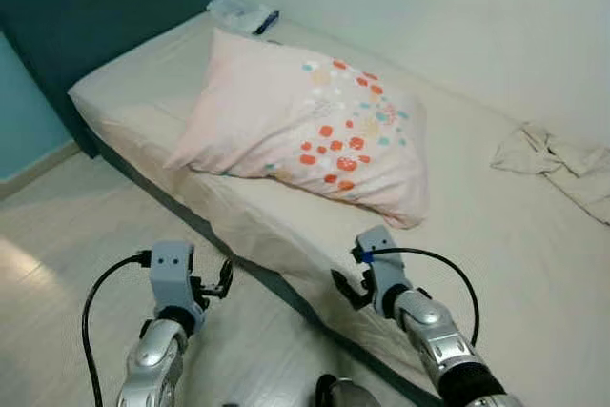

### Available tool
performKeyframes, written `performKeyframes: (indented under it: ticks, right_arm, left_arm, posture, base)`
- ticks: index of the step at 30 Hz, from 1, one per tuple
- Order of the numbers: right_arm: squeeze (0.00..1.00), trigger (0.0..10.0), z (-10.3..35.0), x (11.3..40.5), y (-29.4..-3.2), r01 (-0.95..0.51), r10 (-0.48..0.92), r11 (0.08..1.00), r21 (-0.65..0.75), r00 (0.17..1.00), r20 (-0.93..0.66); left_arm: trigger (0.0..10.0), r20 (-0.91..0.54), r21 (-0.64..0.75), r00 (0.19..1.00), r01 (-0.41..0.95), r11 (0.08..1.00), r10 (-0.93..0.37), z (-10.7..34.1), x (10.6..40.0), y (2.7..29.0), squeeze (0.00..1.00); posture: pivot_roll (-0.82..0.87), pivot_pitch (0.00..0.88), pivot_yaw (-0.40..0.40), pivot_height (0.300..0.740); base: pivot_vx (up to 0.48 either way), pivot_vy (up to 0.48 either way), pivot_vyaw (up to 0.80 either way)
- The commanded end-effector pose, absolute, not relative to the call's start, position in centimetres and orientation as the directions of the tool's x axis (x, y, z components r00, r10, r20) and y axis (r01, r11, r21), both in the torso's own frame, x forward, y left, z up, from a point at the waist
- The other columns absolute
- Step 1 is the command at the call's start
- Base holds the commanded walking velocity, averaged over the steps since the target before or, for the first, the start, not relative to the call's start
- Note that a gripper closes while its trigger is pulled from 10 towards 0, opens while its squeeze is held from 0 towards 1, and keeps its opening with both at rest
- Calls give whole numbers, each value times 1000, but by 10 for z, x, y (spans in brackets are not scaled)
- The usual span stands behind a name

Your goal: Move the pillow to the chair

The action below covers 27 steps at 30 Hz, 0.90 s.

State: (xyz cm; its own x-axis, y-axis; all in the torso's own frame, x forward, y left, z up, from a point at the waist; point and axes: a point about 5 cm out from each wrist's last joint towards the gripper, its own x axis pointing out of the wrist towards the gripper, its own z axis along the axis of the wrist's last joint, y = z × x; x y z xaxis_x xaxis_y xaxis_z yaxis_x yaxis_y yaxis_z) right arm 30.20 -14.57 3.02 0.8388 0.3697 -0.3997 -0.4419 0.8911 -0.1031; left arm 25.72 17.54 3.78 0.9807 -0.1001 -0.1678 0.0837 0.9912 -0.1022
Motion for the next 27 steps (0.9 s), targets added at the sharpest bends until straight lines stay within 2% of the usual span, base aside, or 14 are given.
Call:
performKeyframes:
  ticks: [1, 9, 27]
  right_arm:
    - [0, 10000, 25, 298, -147, -431, 363, 899, -84, 837, -409]
    - [0, 10000, 26, 299, -149, -417, 353, 905, -83, 845, -402]
    - [0, 10000, 26, 299, -149, -407, 343, 910, -84, 850, -400]
  left_arm:
    - [10000, -196, -105, 975, 84, 991, -103, 32, 254, 175, 0]
    - [10000, -195, -103, 975, 89, 991, -108, 32, 253, 174, 0]
    - [10000, -181, -96, 978, 89, 991, -105, 35, 253, 177, 0]
  posture:
    - [-110, 201, -78, 721]
    - [-111, 207, -78, 721]
    - [-115, 217, -77, 721]
  base:
    - [0, 334, 0]
    - [0, 327, 0]
    - [0, 0, 0]
